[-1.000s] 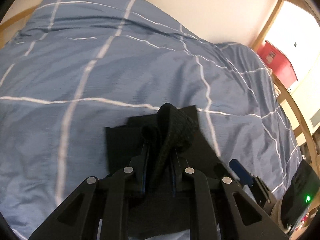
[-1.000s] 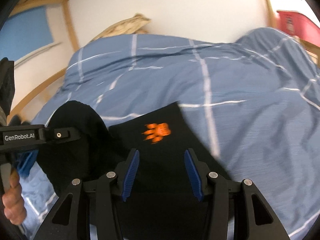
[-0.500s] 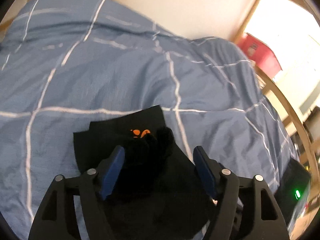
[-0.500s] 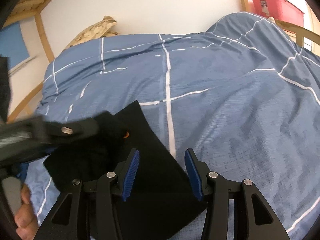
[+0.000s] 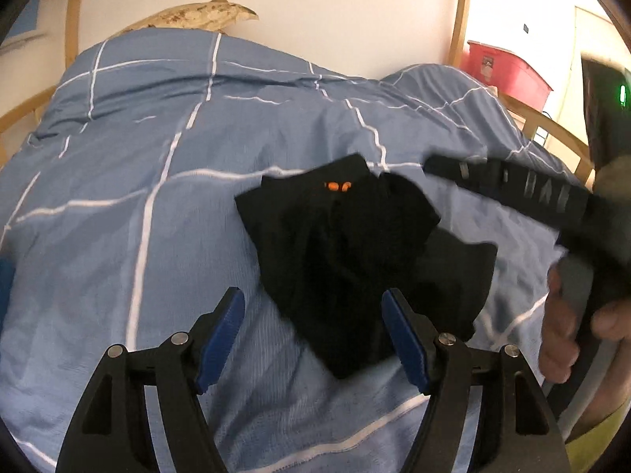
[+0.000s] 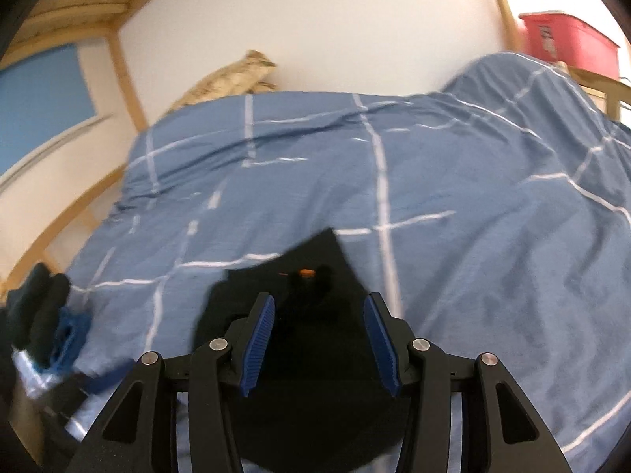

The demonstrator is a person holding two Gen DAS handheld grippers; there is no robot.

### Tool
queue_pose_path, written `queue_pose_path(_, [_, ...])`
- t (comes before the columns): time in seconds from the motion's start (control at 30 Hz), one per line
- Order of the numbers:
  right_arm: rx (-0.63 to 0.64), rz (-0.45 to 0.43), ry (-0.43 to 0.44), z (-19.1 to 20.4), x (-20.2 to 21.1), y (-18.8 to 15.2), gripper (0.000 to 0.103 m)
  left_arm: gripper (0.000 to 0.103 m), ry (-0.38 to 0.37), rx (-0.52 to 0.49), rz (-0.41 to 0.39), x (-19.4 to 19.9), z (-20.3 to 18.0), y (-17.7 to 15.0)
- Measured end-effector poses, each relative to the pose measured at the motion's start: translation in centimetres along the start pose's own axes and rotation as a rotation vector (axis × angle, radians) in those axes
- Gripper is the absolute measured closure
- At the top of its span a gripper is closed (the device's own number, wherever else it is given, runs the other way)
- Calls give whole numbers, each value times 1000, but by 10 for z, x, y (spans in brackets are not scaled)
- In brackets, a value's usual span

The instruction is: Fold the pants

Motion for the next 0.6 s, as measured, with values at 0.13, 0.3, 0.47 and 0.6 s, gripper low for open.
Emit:
queue_pose_path(0.13, [41,-21,65,26,-9,-3,54,33,-76,-26,-20,-4,-5,-9])
queue_pose_path(0.3, [81,44,77,46,-31,-13,55,33,-103,-9,-15,-6,-3,-11])
queue_pose_path(0.47, [45,144,18,32,-47,-26,55,33,-97,-28,-1,-11,-8,-15])
queue_pose_path(0.6, [-80,181,80,11,-50,-32,54,33,-85,-66,25,-18,-16,-20])
Point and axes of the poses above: each gripper's, at about its wrist camera, not at the fingertips, and x roughly against the way its jaws point, z to its left, y to its top, the point moved 4 cm from there along -x, roughly the way its jaws point, and after that the axes turned 11 degrees about y, right-handed, at the moved point
